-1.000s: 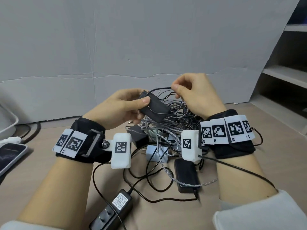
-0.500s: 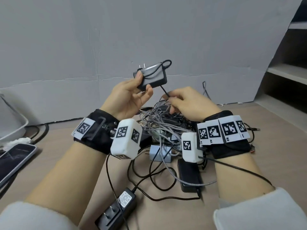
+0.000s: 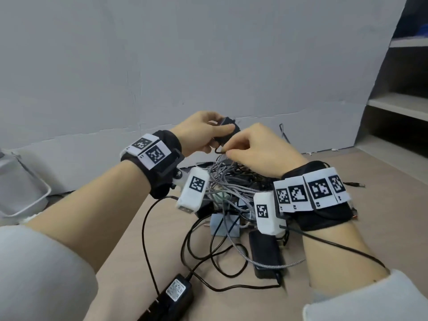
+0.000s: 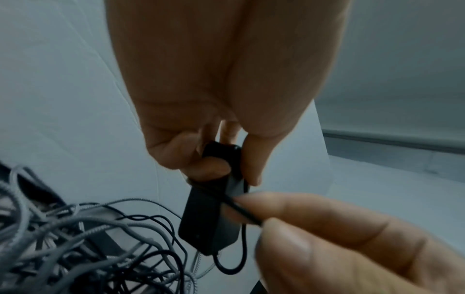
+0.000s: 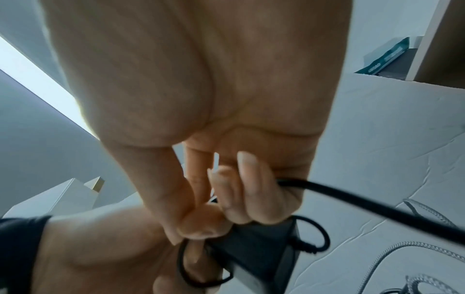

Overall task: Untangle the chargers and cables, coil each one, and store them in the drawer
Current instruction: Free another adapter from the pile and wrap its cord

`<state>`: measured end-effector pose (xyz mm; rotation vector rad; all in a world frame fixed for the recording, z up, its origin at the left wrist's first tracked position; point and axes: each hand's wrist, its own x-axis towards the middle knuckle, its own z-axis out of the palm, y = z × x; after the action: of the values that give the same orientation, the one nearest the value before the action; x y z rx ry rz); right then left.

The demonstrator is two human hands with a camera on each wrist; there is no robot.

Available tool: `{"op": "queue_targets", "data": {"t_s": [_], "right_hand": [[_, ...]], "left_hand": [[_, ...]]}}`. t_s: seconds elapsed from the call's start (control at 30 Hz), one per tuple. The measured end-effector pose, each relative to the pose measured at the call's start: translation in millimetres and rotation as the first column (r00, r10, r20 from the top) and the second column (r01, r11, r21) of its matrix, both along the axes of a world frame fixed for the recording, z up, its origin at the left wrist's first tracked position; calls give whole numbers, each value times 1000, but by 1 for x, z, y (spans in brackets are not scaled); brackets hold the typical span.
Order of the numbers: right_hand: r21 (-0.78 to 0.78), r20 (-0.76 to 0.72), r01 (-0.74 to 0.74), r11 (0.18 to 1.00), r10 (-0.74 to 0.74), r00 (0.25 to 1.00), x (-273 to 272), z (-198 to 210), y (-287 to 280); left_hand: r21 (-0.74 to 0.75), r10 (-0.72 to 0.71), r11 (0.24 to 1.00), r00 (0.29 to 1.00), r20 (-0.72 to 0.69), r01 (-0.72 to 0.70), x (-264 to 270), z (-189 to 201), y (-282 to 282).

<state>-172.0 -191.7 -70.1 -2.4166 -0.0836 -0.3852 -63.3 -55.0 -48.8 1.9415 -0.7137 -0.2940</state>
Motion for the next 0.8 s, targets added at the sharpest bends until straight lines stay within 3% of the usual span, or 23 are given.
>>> {"op": "queue_targets", "data": {"t_s": [0.17, 0.23, 0.3, 0.43, 0.6, 0.63, 0.7, 0.8], "right_hand": [[148, 102, -28, 989, 13, 995, -1, 3, -12], [204, 98, -29, 979, 9, 995, -1, 2, -14], [245, 81, -18, 969, -2, 997, 0, 0, -14], [293, 5, 12, 956, -14, 1000, 1, -4, -14], [215, -160, 25, 976, 10, 987, 1, -8, -16], [149, -149, 19, 989, 4, 989, 1, -7, -15], [16, -48, 31, 999, -30, 998, 1, -4, -15], [70, 139, 46, 996, -55, 989, 3, 1, -15]], "left_hand": [[41, -19, 999, 993, 120, 14, -1, -1, 5], [-39, -2, 999, 997, 78, 5, 0, -2, 4], [-205, -12, 979, 998, -61, 0, 1, -3, 3], [-521, -54, 847, 957, -285, -107, 4, 0, 1], [-653, 48, 700, 931, -361, -289, 18, 5, 2], [-632, 91, 714, 936, -341, -300, 20, 4, 2], [-520, 158, 811, 957, -244, -267, 22, 1, 4], [-294, 83, 950, 992, -99, -109, 17, -3, 6]]}}
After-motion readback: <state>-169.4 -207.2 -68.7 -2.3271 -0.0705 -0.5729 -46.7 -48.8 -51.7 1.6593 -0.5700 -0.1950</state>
